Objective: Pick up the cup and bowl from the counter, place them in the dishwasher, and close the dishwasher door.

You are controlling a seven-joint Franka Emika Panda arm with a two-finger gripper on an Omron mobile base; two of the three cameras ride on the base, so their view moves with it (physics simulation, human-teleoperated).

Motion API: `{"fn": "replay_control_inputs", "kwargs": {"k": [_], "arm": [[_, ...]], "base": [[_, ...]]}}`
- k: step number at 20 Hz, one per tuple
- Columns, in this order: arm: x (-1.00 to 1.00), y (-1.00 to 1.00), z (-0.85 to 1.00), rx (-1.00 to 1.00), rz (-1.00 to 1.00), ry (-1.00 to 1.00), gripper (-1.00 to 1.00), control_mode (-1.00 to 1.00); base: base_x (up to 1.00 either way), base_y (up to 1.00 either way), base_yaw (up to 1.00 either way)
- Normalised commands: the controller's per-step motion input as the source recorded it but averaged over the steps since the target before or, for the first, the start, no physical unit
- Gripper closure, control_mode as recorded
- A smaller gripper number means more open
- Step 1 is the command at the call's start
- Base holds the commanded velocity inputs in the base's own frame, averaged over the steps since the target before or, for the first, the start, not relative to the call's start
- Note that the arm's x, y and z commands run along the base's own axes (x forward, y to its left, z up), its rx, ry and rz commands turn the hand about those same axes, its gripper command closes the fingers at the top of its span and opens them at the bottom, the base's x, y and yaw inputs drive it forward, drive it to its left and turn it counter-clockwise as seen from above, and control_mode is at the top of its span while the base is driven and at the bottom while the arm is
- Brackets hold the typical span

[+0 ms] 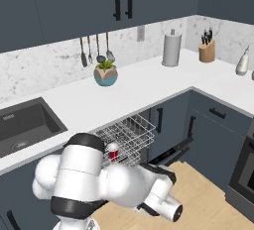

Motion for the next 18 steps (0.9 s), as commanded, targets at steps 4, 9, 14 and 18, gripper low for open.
{"fn": "replay_control_inputs", "kwargs": {"k": [4, 9, 14, 18], "arm": [[0.02, -1.0, -0.82, 0.15, 0.07, 0.0, -1.0, -1.0], [0.06, -0.34, -1.0, 0.15, 0.02, -0.11, -1.0, -1.0], [0.18, 0.9, -0.81, 0.16, -0.05, -0.23, -1.0, -1.0], [0.86, 0.92, -0.48, 0.09, -0.21, -0.14, -1.0, -1.0]], "base": [[0.0, 0.0, 0.0], [0.0, 0.0, 0.0], [0.0, 0.0, 0.0], [0.0, 0.0, 0.0]]}}
